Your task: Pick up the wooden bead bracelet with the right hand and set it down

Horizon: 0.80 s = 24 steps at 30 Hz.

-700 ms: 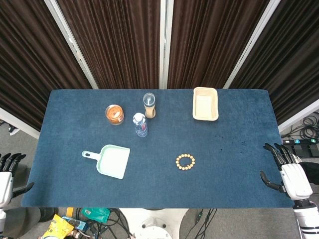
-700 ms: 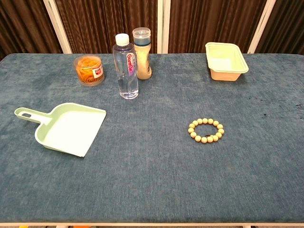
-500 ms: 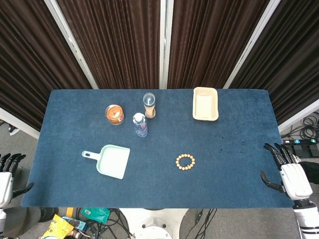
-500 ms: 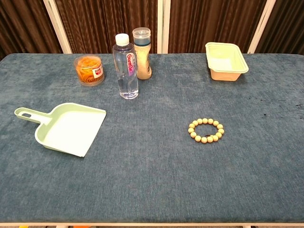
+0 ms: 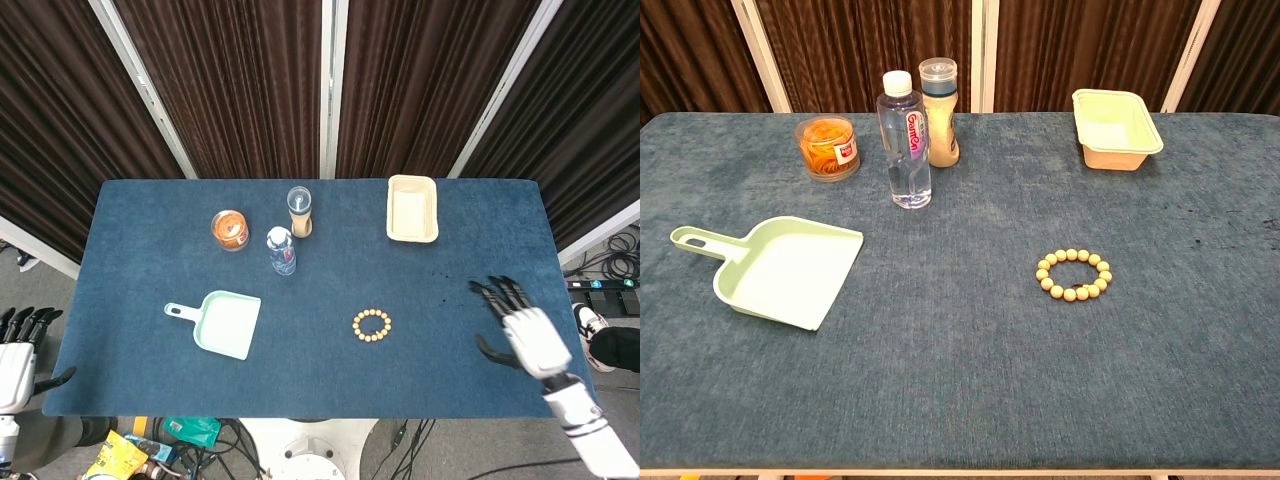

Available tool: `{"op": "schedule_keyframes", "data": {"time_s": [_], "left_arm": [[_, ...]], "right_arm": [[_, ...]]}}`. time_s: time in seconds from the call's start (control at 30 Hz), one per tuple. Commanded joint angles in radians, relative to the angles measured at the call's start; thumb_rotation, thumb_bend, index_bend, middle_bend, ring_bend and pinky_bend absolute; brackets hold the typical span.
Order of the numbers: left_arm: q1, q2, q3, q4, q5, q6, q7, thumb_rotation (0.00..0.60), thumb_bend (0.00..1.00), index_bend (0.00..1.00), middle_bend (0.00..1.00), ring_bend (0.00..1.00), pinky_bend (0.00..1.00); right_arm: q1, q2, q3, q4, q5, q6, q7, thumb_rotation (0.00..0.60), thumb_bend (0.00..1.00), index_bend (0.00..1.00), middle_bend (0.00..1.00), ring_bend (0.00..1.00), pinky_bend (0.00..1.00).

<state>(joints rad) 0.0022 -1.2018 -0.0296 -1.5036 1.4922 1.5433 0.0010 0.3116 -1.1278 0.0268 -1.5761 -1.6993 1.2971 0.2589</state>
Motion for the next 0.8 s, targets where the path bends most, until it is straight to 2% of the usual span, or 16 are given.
{"op": "schedule_keyframes", "data": {"time_s": [0.03, 0.17, 0.3, 0.47, 0.67, 0.8], "left_arm": [[0.001, 0.002, 0.001, -0.001, -0.002, -0.002, 0.000, 0.600, 0.00, 0.19, 0.16, 0.09, 0.06], [0.001, 0.006, 0.001, -0.005, -0.004, -0.003, -0.001, 0.600, 0.00, 0.19, 0.16, 0.09, 0.06], [0.000, 0.009, 0.002, -0.002, -0.005, -0.008, -0.011, 0.600, 0.00, 0.19, 0.16, 0.09, 0.06], [-0.002, 0.006, 0.002, 0.004, -0.016, -0.020, -0.024, 0.600, 0.00, 0.19, 0.16, 0.09, 0.06], [0.000, 0.000, 0.003, 0.023, -0.019, -0.023, -0.049, 0.600, 0.00, 0.19, 0.16, 0.09, 0.06], [0.001, -0.005, 0.003, 0.035, -0.022, -0.026, -0.063, 0.600, 0.00, 0.19, 0.16, 0.09, 0.06]], "right_arm": [[0.187, -0.081, 0.050, 0.009, -0.008, -0.228, -0.032, 0.600, 0.34, 0.15, 0.24, 0.01, 0.06], [0.316, -0.181, 0.074, 0.073, 0.011, -0.390, -0.063, 0.600, 0.34, 0.26, 0.30, 0.03, 0.06], [0.401, -0.293, 0.084, 0.177, 0.028, -0.483, -0.132, 0.600, 0.34, 0.30, 0.32, 0.05, 0.07], [0.437, -0.438, 0.077, 0.328, 0.035, -0.485, -0.264, 0.600, 0.21, 0.33, 0.35, 0.06, 0.11], [0.452, -0.530, 0.052, 0.428, 0.042, -0.476, -0.362, 0.600, 0.17, 0.37, 0.35, 0.07, 0.11], [0.452, -0.569, 0.033, 0.488, 0.035, -0.450, -0.401, 0.600, 0.19, 0.40, 0.35, 0.07, 0.11]]}}
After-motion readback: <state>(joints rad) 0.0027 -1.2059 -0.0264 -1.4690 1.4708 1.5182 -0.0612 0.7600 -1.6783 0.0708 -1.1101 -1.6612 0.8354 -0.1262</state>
